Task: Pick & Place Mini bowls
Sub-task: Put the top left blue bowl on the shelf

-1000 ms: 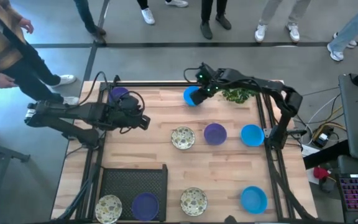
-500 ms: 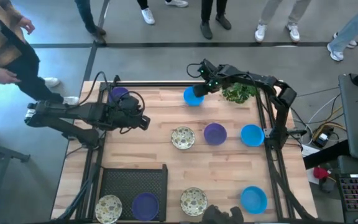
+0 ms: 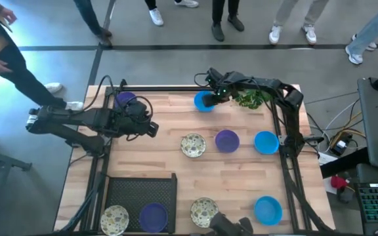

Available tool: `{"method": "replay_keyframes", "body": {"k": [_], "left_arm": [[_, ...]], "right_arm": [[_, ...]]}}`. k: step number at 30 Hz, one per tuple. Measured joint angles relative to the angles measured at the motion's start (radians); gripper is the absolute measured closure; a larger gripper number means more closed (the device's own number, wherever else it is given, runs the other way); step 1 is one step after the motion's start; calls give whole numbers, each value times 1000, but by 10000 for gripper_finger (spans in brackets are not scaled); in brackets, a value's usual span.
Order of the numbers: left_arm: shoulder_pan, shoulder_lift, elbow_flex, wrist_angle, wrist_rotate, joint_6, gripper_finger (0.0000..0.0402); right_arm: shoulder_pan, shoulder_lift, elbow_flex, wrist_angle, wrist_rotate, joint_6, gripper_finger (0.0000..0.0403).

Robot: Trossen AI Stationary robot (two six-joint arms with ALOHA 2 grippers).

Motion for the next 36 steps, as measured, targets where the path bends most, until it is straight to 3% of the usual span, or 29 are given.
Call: {"method": "replay_keyframes", "body": {"k": [5,13,23,31,36], "left_arm": [[0,0,0,0,0,1,312],[0,0,0,0,0,6,312],[0,0,0,0,0,6,312],[0,0,0,0,-41,18,312],[0,0,-3,54,-103,216,312]], "right_arm": [[0,3,0,15,-4,-7,290],[-2,3,-2,16,-18,-69,387],[4,-52,-3,21,28,-83,394],[61,-231,-2,26,183,-113,395],[128,-327,-2,59,256,-136,394]]}}
